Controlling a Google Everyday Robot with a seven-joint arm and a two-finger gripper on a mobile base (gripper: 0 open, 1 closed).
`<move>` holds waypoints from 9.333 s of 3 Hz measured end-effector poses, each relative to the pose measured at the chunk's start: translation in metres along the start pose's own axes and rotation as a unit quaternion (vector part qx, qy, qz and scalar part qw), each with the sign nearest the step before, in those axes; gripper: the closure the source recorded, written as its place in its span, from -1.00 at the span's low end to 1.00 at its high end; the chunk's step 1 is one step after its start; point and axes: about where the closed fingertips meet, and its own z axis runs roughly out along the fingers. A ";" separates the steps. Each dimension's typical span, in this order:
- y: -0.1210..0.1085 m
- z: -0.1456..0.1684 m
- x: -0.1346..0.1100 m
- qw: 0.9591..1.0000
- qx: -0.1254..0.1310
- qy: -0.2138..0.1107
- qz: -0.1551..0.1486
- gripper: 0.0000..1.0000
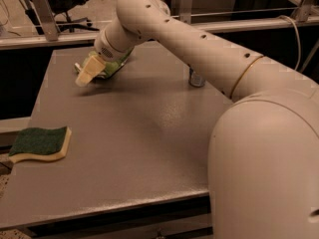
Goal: Move green jalapeno chip bag near redbull can
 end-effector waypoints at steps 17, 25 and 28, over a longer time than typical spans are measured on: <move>0.056 -0.444 0.154 0.979 0.200 0.019 -0.029 1.00; 0.030 -0.313 0.234 0.993 0.111 -0.049 0.002 -0.91; 0.035 -0.416 0.162 0.984 0.144 -0.101 -0.034 -1.00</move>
Offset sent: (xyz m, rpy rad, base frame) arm 0.0089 -0.0307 0.0064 -0.0253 -0.0820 -0.0954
